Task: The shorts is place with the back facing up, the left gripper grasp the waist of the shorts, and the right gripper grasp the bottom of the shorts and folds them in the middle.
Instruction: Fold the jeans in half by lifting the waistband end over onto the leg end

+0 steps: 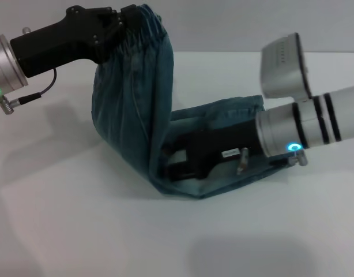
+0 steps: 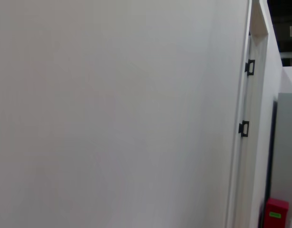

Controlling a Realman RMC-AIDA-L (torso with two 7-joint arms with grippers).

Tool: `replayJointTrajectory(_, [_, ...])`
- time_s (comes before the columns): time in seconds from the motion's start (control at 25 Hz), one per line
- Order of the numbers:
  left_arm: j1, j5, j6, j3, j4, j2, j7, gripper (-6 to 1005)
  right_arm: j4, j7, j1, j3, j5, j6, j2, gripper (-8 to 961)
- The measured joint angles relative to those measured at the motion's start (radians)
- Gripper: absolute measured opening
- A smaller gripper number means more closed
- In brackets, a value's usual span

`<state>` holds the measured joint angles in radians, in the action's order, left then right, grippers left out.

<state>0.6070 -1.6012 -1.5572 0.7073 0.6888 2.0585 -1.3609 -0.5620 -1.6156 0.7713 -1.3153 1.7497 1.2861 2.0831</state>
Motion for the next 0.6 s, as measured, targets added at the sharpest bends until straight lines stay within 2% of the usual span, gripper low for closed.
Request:
replayJointTrajectory(0.32, [-0.006,0.001,-0.005,0.000,0.004,-0.002,-0.002,66,-0.085,-0.056,0.034,-0.147,-0.027,0.003,0.001,553])
replayJointTrajectory(0.6, [-0.009,0.002,-0.004,0.000,0.006,-0.003,-0.003,73,-0.147,-0.075,0.047,-0.211,-0.065,-0.002,0.001,554])
